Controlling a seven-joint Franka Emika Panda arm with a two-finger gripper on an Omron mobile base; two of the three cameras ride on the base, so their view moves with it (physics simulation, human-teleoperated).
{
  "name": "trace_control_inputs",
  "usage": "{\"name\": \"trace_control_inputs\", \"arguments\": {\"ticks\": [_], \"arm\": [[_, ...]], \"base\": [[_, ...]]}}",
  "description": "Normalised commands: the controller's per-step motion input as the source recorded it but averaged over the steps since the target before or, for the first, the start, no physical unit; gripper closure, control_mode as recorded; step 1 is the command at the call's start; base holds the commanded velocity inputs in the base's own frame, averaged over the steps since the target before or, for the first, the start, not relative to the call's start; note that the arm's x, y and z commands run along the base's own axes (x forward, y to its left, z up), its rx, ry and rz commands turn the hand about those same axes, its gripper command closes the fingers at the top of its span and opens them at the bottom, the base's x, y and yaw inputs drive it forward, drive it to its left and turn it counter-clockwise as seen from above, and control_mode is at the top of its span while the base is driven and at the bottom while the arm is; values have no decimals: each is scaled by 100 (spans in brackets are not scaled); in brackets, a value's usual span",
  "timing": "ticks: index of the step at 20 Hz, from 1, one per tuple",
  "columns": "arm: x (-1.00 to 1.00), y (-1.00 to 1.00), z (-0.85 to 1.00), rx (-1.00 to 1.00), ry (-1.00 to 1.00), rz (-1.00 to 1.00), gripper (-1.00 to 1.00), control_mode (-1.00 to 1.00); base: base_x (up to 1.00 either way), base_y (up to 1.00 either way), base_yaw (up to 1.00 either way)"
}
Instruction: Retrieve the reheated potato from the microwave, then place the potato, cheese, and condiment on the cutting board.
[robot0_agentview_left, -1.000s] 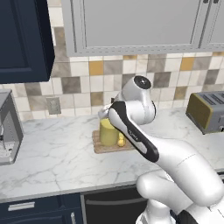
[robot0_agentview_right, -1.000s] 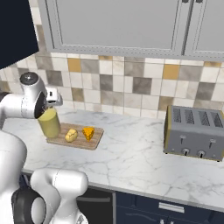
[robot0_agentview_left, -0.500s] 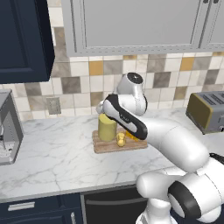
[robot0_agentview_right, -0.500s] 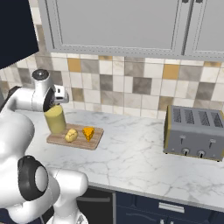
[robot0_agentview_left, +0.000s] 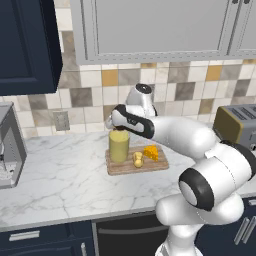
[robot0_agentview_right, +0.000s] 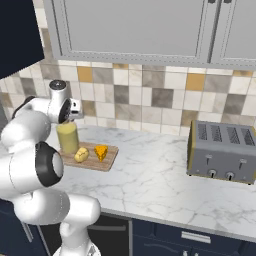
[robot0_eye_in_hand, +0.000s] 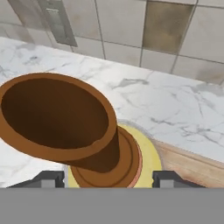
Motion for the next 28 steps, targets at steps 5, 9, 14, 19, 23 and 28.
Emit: {"name": "trace_control_inputs", "arguments": {"ticks": [5, 9, 14, 19, 23, 28], "arm": [[49, 10, -32, 0, 8, -2, 100, -100], [21, 2, -25, -1, 5, -2, -100, -100], [-16, -2, 0, 0, 0, -2, -100, -100], [-39, -4, 1, 0, 0, -2, -100, -100], [-51, -5, 14, 0, 0, -2, -100, -100], [-95, -15, 33, 0, -1, -1, -100, -100]], "base": [[0, 0, 0], [0, 0, 0], [0, 0, 0], [0, 0, 0], [0, 0, 0], [0, 0, 0]]}}
